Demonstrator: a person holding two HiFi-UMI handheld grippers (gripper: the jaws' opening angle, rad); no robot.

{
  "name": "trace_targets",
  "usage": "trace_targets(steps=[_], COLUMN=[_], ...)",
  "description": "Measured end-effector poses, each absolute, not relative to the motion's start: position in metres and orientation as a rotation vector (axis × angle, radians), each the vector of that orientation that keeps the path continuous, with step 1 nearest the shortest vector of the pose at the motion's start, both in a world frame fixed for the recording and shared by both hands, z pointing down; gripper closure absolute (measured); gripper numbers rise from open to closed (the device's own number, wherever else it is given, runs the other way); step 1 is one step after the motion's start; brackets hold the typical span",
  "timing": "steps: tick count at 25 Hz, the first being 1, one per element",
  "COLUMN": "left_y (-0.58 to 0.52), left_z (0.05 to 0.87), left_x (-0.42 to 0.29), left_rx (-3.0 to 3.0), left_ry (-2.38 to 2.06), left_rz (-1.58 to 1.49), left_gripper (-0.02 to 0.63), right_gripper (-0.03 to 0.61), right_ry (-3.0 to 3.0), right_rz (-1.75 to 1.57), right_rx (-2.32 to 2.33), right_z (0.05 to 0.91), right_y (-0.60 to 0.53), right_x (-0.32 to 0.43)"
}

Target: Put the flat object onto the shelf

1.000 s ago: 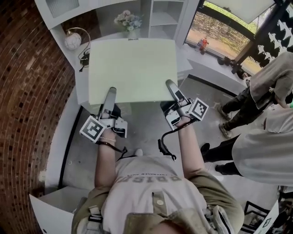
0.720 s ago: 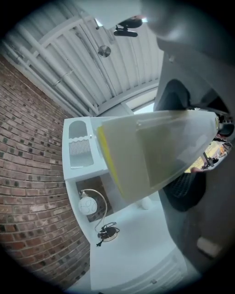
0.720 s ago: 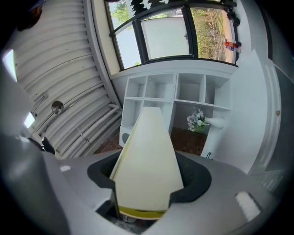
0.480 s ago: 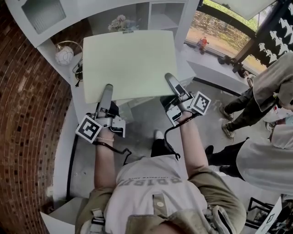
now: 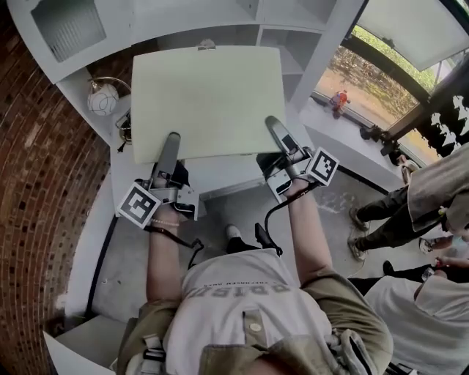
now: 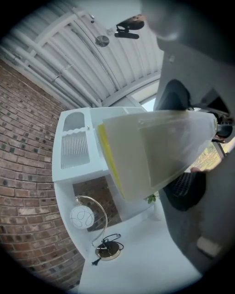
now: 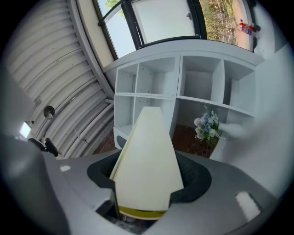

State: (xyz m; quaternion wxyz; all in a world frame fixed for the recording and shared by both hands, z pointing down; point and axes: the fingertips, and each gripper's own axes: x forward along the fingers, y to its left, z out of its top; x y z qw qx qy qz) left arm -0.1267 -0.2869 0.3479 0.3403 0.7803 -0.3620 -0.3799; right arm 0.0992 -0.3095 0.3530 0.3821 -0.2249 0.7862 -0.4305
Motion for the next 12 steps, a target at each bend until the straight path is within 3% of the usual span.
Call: trace_targets(steps=[12], left_y=[-0.392], left_z=[0.31], left_x=[-0.098], left_rx=[2.03], left_ry=[-1.082], left_rz=[-1.084], left_gripper=[0.245], right_gripper=[0.273], right_ry=[2.088], right_rz=[-1.135], right_rx=[-0.432], right_z=[0.315], right_y=[-0.445], right_x=[0.124])
